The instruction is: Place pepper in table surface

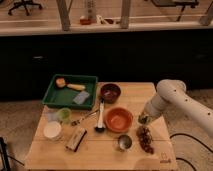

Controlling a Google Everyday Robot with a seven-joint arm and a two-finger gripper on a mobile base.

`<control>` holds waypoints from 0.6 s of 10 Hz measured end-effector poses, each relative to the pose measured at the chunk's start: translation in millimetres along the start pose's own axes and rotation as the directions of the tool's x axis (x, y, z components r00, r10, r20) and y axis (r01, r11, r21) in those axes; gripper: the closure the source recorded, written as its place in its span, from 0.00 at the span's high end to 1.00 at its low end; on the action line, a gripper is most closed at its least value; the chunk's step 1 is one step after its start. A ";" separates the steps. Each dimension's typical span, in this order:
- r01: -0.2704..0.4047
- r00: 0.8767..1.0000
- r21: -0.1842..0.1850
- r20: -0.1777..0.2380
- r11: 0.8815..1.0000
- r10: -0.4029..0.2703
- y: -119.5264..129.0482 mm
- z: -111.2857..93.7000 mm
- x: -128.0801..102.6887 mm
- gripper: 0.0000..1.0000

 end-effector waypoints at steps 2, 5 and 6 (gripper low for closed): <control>-0.012 1.000 0.018 -0.016 1.000 0.012 -2.2 -6.9 3.2 0.26; -0.030 0.999 0.032 -0.032 0.999 0.031 -6.1 -11.9 8.8 0.56; -0.034 0.999 0.033 -0.036 0.999 0.036 -8.4 -12.6 10.6 0.68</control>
